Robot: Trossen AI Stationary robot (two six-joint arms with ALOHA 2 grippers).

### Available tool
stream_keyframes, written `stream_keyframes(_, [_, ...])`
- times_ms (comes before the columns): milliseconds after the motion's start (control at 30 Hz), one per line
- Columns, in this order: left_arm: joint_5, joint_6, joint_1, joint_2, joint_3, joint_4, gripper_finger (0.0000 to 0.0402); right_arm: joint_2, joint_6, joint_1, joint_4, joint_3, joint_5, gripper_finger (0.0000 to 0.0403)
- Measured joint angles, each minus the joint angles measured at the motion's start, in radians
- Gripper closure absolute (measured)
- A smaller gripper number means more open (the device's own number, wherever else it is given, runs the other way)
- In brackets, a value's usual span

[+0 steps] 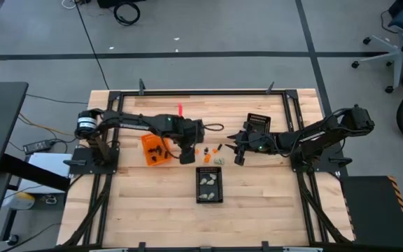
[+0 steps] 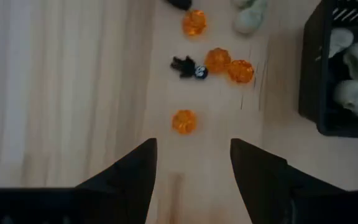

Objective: Sort Halloween decoration
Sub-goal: Put the white skull toy into the bottom black bin

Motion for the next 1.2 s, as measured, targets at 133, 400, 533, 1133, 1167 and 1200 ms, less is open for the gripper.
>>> stream_keyframes(133, [-0.019, 0.043, -0.018, 0.034, -0.001, 0.018, 0.0189, 0.0, 0.017, 0.0, -0.016, 0.0, -0.046, 0.0236])
stream_keyframes(400, [-0.046, 0.071, -0.013, -0.008, -0.118, 0.184, 0.0208, 0.001, 0.07, 0.007, 0.025, 0.012, -0.092, 0.0236])
stream_keyframes(533, [-0.046, 0.068, -0.012, -0.049, -0.237, 0.303, 0.0219, 0.001, 0.086, 0.032, 0.082, 0.013, -0.085, 0.0236])
stream_keyframes(1133, [-0.048, 0.071, -0.022, -0.32, -0.584, 0.93, 0.023, 0.118, 0.08, 0.086, -0.326, 0.262, -0.13, 0.0236])
stream_keyframes(1167, [-0.048, 0.071, -0.022, -0.324, -0.593, 0.917, 0.023, 0.133, 0.058, 0.094, -0.33, 0.263, -0.138, 0.0235])
stream_keyframes(1200, [-0.048, 0.071, -0.022, -0.324, -0.597, 0.918, 0.023, 0.149, 0.032, 0.101, -0.342, 0.263, -0.136, 0.0233])
